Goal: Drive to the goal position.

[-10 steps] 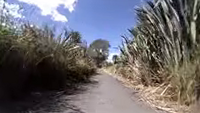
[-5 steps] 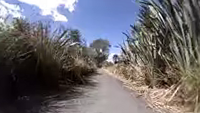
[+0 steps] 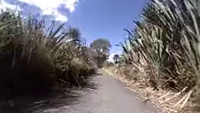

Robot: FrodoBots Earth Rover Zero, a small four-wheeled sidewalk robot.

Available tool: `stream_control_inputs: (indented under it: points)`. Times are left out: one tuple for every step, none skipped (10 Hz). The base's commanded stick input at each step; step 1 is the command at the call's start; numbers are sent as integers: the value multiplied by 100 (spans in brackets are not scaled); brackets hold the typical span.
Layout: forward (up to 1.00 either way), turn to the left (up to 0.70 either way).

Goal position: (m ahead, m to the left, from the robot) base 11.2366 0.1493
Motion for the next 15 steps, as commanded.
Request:
stream_control_inputs:
  points:
    - [70,0]
    - [70,0]
    - [70,0]
    - [70,0]
    - [70,0]
    - [70,0]
    - [70,0]
    - [70,0]
    - [70,0]
    - [70,0]
    - [70,0]
    - [70,0]
    - [70,0]
    - [70,0]
    - [70,0]
